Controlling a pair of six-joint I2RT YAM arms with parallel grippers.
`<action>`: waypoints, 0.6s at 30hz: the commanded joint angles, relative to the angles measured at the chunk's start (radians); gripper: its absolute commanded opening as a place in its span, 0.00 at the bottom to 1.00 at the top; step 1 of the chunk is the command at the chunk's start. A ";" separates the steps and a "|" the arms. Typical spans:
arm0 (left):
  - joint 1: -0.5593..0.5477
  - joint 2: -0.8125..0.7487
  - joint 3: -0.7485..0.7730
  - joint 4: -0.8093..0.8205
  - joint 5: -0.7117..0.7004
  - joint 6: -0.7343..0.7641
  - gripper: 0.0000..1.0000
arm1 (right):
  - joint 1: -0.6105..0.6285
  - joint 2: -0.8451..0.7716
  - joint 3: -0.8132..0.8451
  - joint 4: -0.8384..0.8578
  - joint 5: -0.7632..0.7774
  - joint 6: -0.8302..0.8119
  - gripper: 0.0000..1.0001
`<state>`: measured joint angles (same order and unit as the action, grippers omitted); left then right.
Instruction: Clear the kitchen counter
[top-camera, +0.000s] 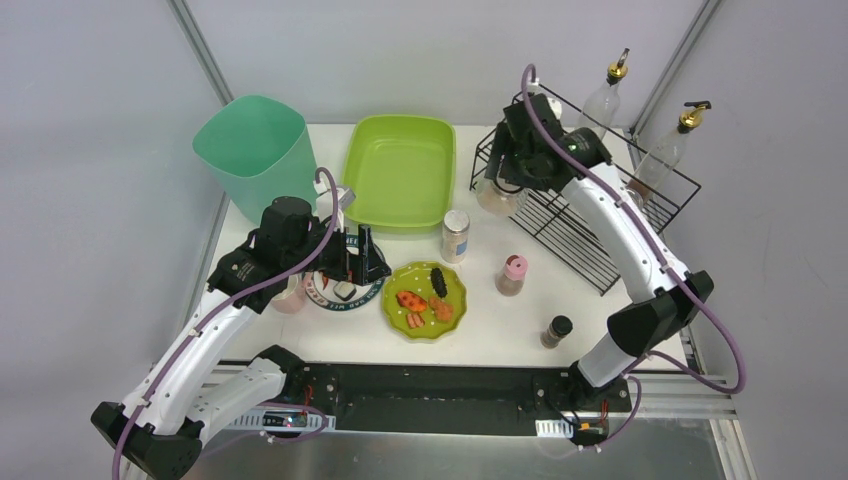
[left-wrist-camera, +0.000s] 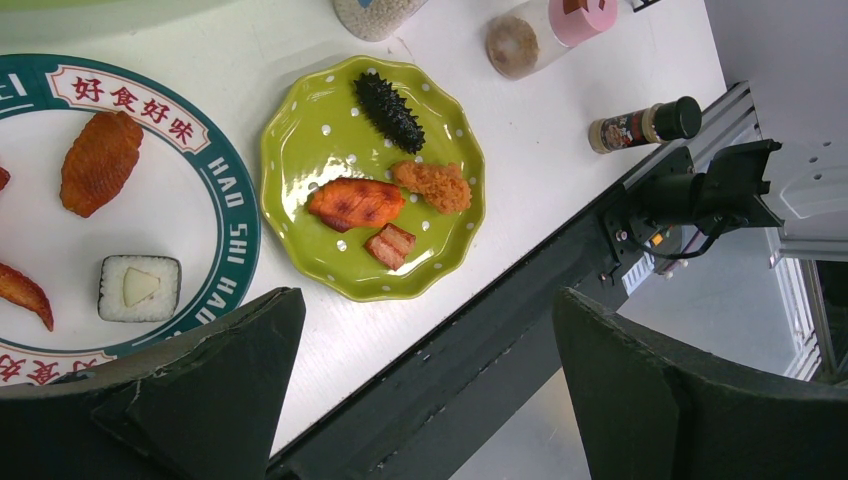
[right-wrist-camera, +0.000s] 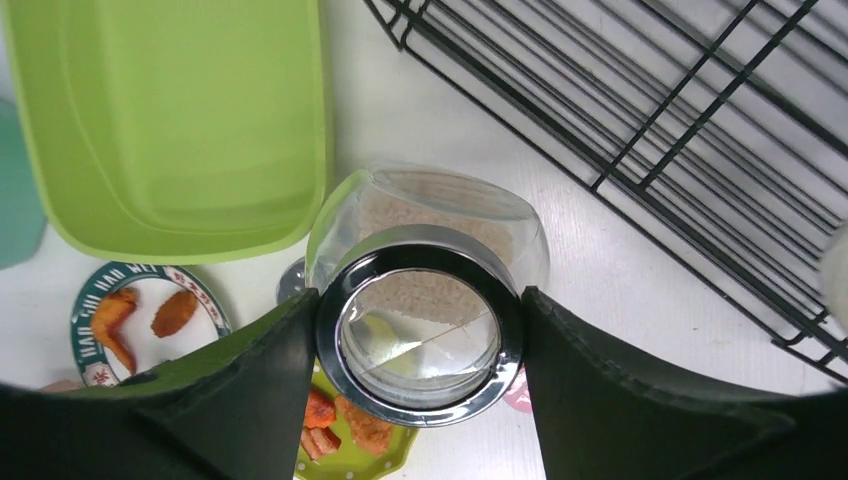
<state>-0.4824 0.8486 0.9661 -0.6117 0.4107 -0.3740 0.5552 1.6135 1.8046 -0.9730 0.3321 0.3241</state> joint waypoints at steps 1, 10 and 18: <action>0.011 0.000 0.000 0.004 0.019 0.009 1.00 | -0.059 -0.026 0.181 -0.068 0.042 -0.044 0.27; 0.010 -0.001 -0.002 0.004 0.016 0.007 1.00 | -0.214 0.020 0.278 -0.084 -0.005 -0.026 0.25; 0.010 -0.004 -0.001 0.005 0.018 0.007 1.00 | -0.283 0.047 0.277 -0.078 0.023 -0.036 0.25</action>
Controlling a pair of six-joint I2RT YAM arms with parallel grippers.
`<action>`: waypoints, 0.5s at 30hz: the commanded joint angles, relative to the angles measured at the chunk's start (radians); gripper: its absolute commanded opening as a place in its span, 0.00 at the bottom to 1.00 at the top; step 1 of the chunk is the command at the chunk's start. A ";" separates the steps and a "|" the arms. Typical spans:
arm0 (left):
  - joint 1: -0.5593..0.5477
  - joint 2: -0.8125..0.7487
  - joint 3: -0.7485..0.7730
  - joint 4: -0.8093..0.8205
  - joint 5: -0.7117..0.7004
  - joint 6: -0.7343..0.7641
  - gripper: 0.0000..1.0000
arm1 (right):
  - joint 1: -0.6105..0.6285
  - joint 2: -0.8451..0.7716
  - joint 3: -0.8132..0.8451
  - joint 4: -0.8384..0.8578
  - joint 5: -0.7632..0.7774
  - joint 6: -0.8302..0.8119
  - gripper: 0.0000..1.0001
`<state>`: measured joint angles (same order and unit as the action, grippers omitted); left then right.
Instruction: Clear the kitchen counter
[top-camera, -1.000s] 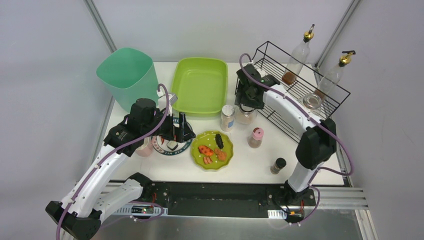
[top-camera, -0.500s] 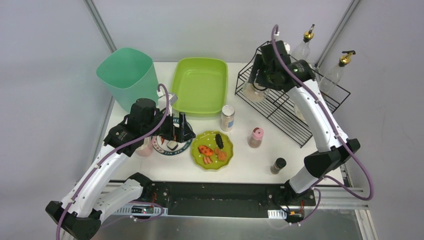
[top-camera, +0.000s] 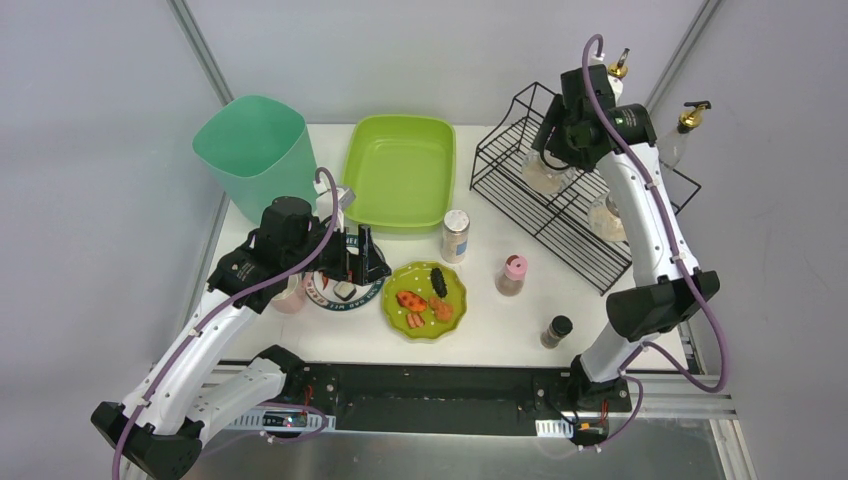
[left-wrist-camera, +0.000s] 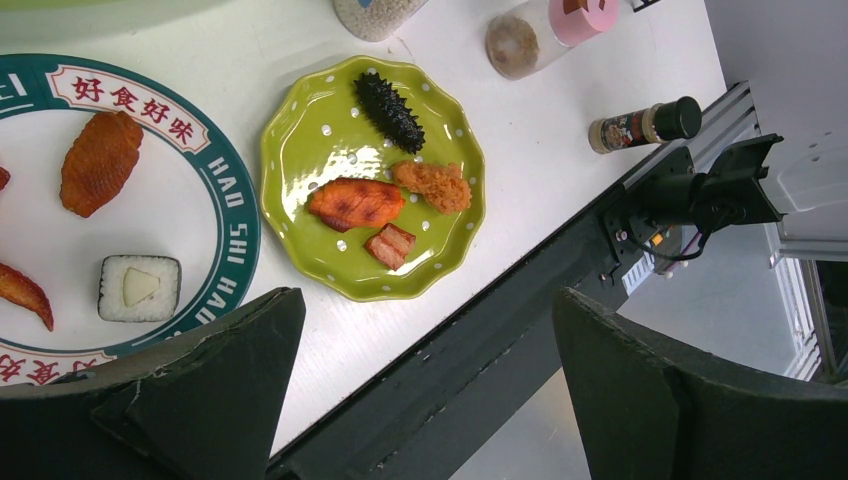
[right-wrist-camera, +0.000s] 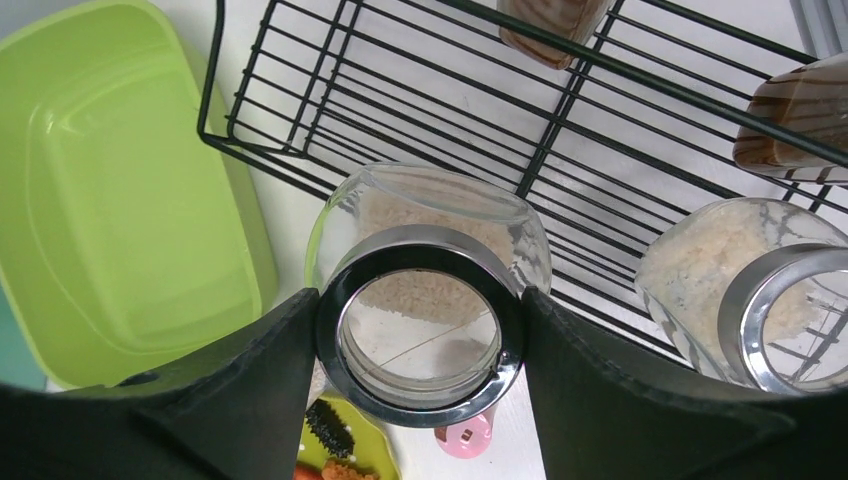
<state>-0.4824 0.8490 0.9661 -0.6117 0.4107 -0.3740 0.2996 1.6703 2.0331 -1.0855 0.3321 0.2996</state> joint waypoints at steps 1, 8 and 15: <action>0.010 -0.003 -0.002 0.004 0.018 0.007 1.00 | -0.039 -0.006 0.046 0.033 0.023 -0.014 0.25; 0.010 -0.005 0.000 0.004 0.022 0.007 1.00 | -0.111 -0.008 -0.031 0.067 -0.006 -0.017 0.25; 0.010 -0.007 -0.001 0.004 0.026 0.007 1.00 | -0.147 -0.006 -0.081 0.092 -0.018 -0.017 0.26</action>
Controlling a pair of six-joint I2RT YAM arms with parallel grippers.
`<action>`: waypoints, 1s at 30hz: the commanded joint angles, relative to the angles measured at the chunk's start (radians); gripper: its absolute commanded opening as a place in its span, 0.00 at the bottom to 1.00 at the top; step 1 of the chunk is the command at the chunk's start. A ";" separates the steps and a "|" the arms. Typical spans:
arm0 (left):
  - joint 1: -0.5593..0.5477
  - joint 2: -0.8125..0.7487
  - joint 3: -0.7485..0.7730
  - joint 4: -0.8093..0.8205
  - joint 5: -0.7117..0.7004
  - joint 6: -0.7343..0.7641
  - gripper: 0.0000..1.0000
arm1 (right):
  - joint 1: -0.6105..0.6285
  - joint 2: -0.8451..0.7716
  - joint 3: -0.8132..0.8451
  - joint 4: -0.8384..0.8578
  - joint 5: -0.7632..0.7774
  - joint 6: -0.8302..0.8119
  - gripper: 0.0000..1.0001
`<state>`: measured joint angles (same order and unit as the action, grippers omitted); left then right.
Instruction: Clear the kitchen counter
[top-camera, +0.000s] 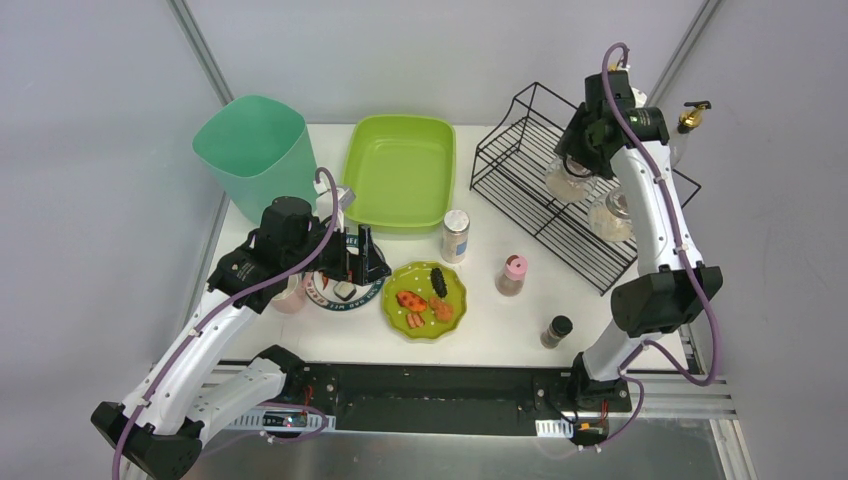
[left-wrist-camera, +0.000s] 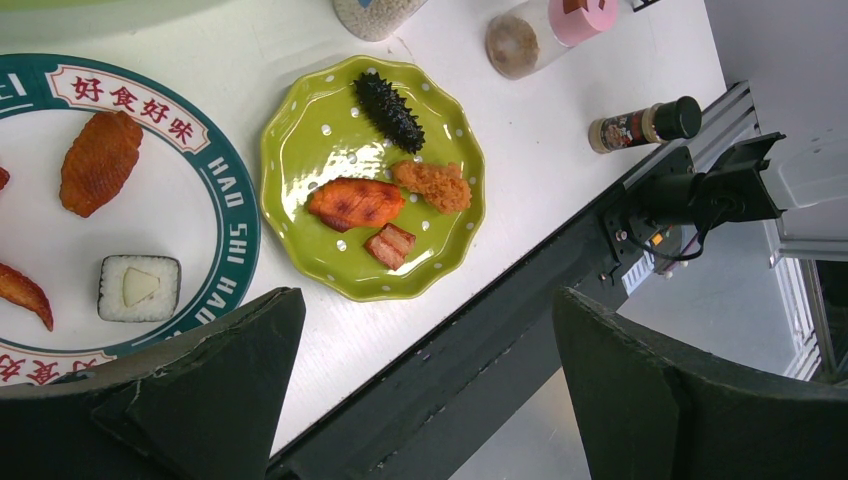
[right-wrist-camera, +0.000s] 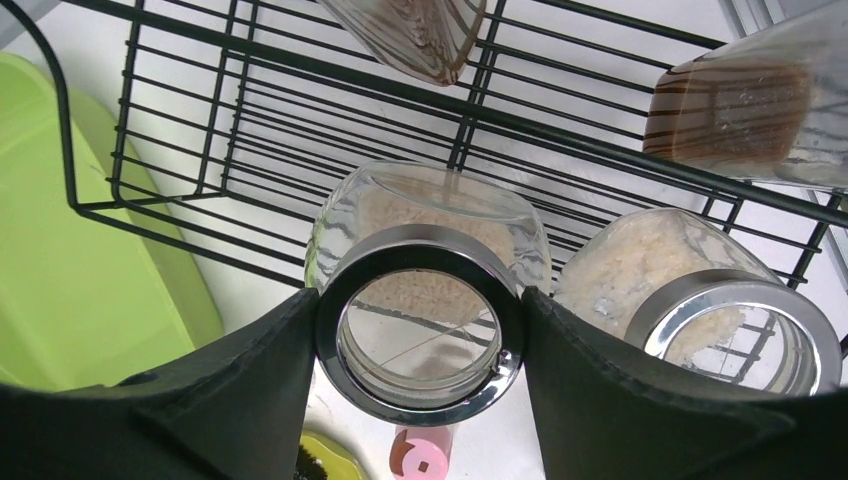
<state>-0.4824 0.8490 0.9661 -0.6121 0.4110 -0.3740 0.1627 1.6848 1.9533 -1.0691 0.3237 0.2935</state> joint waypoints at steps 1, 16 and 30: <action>0.010 -0.007 -0.001 0.005 0.025 0.007 1.00 | -0.014 -0.020 -0.008 0.080 -0.010 -0.011 0.26; 0.009 -0.008 0.000 0.005 0.031 0.006 1.00 | -0.031 0.005 -0.094 0.109 0.009 -0.027 0.42; 0.010 -0.005 0.000 0.005 0.035 0.006 1.00 | -0.032 0.000 -0.077 0.114 -0.022 -0.030 0.87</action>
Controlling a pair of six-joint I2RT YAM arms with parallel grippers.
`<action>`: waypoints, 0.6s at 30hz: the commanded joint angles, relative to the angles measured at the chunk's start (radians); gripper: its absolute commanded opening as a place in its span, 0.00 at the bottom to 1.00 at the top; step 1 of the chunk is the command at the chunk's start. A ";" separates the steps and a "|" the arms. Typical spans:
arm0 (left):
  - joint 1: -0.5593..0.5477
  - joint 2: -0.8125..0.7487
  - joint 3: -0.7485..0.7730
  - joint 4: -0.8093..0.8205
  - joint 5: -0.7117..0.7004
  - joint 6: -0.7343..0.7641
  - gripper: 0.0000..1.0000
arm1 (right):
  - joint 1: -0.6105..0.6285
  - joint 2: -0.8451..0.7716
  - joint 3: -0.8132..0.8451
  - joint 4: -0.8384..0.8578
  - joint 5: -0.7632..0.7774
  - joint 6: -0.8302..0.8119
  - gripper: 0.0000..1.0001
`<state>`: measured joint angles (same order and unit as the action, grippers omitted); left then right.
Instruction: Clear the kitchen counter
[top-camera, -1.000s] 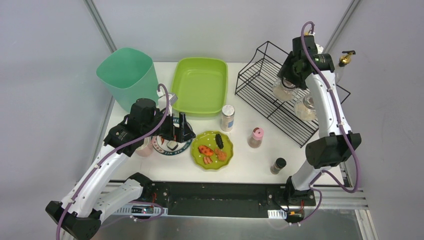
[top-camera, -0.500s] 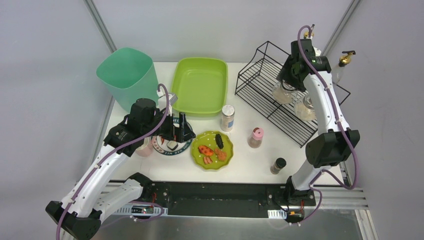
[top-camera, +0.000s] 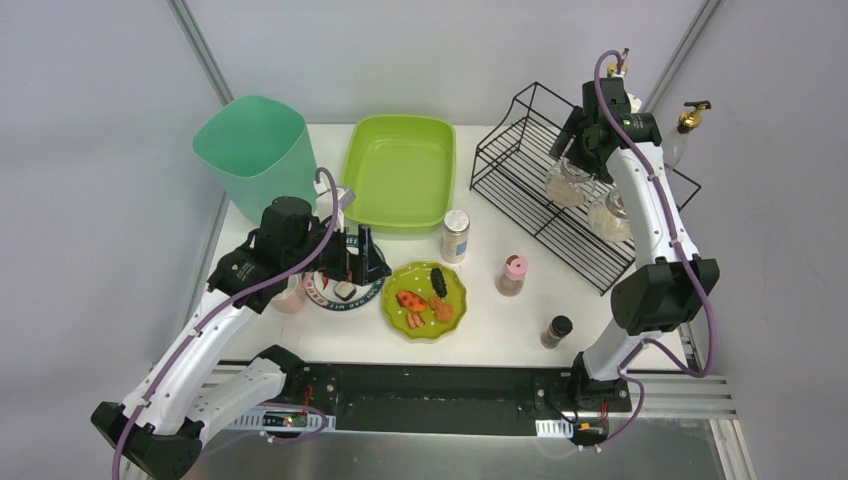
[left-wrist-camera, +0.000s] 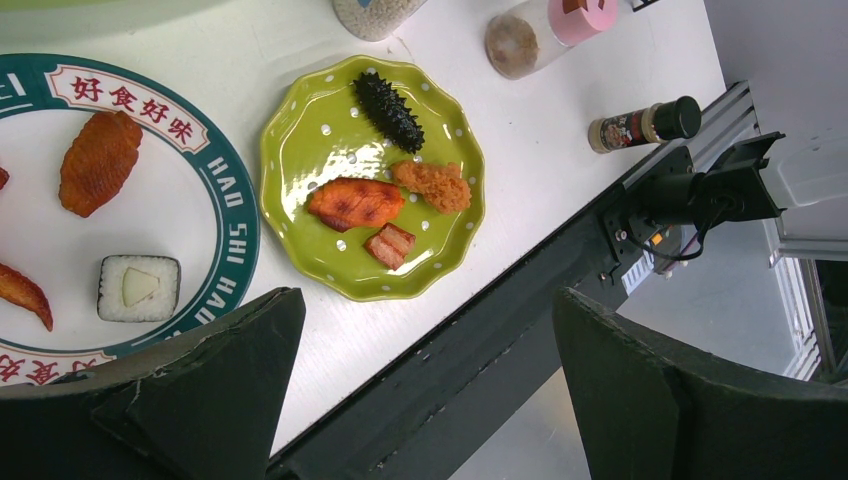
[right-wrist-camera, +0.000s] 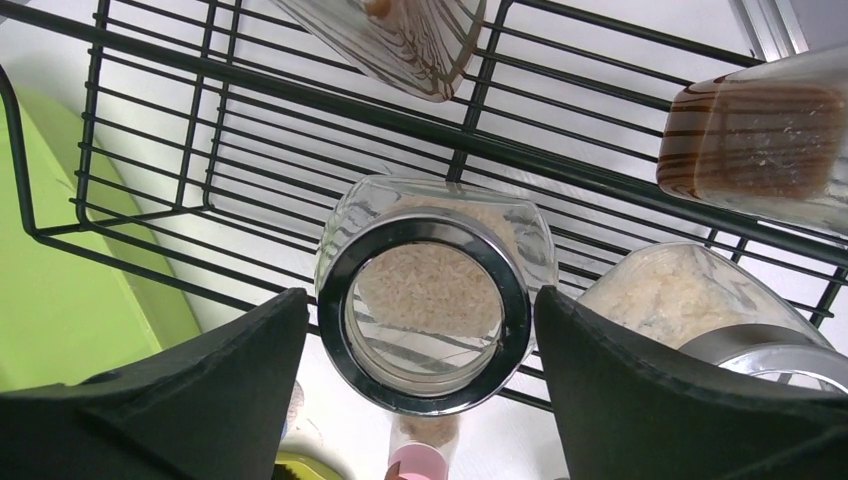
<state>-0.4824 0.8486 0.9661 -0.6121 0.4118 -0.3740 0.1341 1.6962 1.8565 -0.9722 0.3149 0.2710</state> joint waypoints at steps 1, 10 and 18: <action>0.010 -0.003 -0.001 0.005 0.036 0.006 1.00 | -0.003 -0.019 0.022 0.018 -0.016 -0.007 0.88; 0.010 0.003 0.000 0.005 0.038 0.007 1.00 | 0.082 -0.099 0.057 0.000 -0.005 -0.026 0.91; 0.010 0.005 -0.001 0.004 0.031 0.007 1.00 | 0.245 -0.192 -0.037 0.028 -0.027 -0.024 0.96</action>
<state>-0.4824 0.8516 0.9661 -0.6121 0.4194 -0.3740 0.3210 1.5948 1.8572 -0.9718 0.3119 0.2527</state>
